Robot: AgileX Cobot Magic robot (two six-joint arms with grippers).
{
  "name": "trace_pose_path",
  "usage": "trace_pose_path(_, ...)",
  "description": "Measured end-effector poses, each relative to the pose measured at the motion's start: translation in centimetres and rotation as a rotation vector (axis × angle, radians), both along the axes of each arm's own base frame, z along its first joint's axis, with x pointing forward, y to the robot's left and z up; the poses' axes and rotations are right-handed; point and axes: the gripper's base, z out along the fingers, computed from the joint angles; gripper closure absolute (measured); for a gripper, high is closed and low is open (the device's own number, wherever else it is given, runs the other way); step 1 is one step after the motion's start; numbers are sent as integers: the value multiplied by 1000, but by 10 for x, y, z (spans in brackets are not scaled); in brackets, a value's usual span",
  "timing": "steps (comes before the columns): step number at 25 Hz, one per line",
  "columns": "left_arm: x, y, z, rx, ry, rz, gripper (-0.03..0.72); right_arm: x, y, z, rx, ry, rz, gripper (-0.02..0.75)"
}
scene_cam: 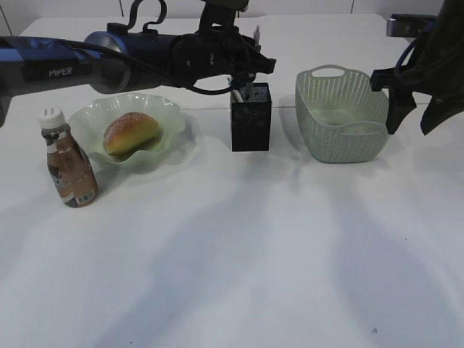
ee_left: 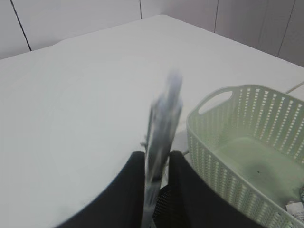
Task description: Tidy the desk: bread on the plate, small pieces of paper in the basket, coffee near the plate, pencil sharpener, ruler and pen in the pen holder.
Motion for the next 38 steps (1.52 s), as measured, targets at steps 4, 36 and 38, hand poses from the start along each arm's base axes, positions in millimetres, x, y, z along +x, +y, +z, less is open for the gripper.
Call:
trace_pose_path(4,1,0,-3,-3,3,2,578,0,0,0,0,0,0,312)
trace_pose_path(36,-3,35,43,36,115,32,398,1,0,0,1,-8,22,312)
trace_pose_path(38,-6,40,54,42,123,33,398,1,1,0,1,-8,30,312)
